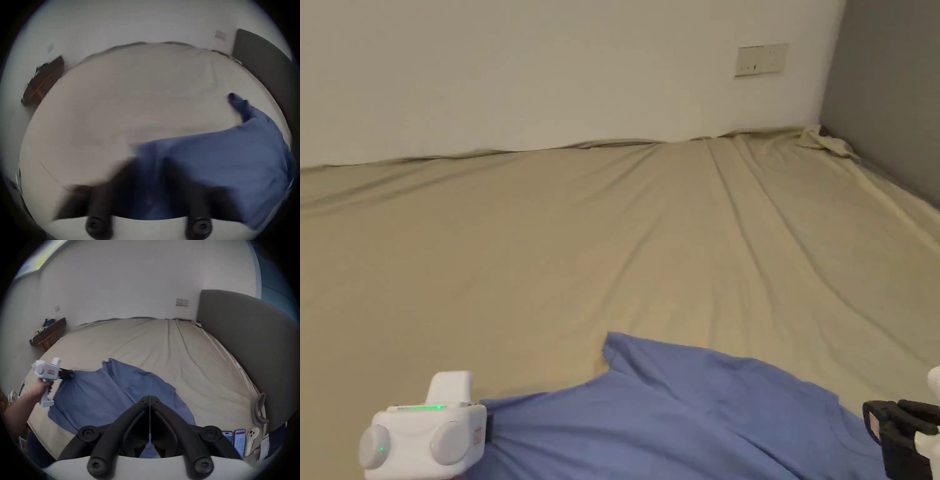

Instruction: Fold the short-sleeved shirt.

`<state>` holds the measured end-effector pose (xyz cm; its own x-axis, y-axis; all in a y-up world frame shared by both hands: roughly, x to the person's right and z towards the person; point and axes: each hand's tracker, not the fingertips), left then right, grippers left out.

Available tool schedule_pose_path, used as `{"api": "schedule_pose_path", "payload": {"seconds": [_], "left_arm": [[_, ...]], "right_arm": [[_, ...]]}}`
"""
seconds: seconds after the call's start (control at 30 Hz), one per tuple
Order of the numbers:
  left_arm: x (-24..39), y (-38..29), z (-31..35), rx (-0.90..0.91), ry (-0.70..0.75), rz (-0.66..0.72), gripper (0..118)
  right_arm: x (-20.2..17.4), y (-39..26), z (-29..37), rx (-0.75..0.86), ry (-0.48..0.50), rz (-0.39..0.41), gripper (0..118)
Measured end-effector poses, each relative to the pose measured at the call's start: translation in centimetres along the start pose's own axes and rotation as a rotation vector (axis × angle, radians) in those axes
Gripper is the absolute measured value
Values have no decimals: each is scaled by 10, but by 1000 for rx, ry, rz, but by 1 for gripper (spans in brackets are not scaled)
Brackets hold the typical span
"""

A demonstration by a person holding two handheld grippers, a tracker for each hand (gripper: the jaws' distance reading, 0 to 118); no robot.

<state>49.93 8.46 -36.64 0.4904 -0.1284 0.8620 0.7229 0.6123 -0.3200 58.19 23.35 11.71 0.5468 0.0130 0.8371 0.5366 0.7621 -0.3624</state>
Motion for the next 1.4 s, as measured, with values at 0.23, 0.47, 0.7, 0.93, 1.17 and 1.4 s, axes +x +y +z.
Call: {"api": "schedule_pose_path", "payload": {"seconds": [0.23,0.47,0.7,0.93,1.17,1.4], "left_arm": [[6,-6,83,101,-114,192,0],[-4,-5,204,244,-240,268,0],[-30,-9,196,246,-207,283,0],[-21,-24,193,211,-251,324,0],[-52,-26,218,287,-423,520,0],[-108,52,294,566,-336,539,0]], "right_arm": [[53,-9,-21,-64,-131,-34,3],[111,-35,-74,-276,-113,-15,117],[117,-63,-112,-429,34,-81,110],[68,-75,-116,-437,23,98,20],[70,-20,-15,-6,114,-30,18],[55,107,54,215,-57,155,18]]}}
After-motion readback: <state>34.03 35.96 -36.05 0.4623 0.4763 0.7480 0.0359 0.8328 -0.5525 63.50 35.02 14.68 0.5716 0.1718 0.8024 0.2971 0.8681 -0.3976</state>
